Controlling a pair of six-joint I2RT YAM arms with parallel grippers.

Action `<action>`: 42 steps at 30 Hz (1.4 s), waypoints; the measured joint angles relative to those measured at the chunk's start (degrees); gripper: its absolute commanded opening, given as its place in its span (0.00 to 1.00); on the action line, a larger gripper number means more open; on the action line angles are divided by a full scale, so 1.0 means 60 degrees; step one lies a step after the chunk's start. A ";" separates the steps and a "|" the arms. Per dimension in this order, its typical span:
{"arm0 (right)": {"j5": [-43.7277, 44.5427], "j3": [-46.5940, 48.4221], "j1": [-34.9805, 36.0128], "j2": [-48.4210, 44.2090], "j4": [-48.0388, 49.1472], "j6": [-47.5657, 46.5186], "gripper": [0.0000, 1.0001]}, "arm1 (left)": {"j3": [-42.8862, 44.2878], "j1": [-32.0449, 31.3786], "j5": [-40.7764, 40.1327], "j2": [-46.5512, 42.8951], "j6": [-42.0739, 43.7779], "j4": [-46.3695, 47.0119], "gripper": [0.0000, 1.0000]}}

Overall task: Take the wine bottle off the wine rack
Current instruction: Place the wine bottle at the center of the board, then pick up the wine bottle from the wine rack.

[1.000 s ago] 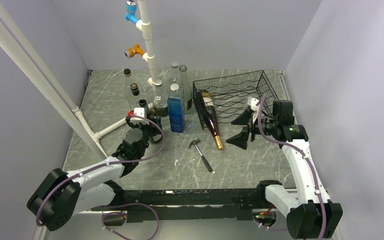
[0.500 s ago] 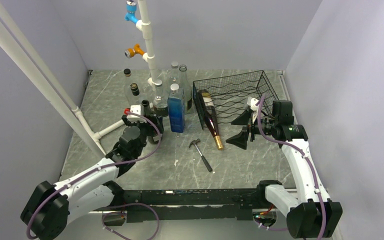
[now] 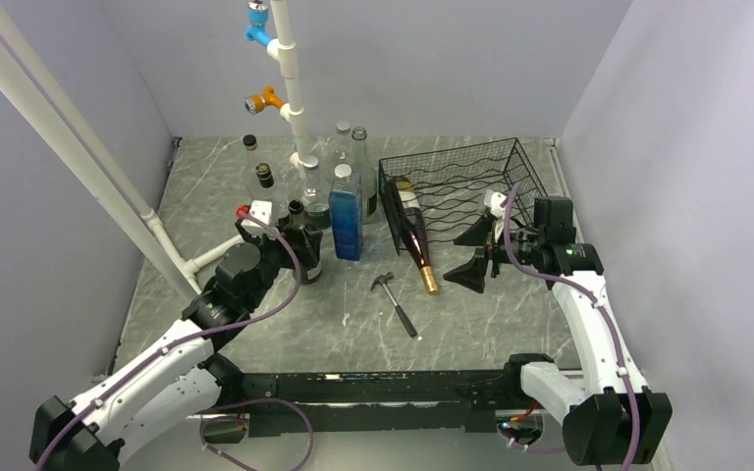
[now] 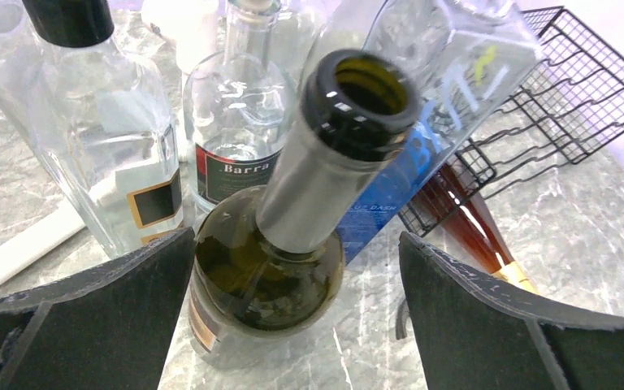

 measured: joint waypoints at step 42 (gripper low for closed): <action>0.5996 -0.1086 0.2947 0.2550 0.3515 0.3985 0.98 | 0.0903 0.0007 0.1082 -0.3034 -0.1235 -0.4452 0.99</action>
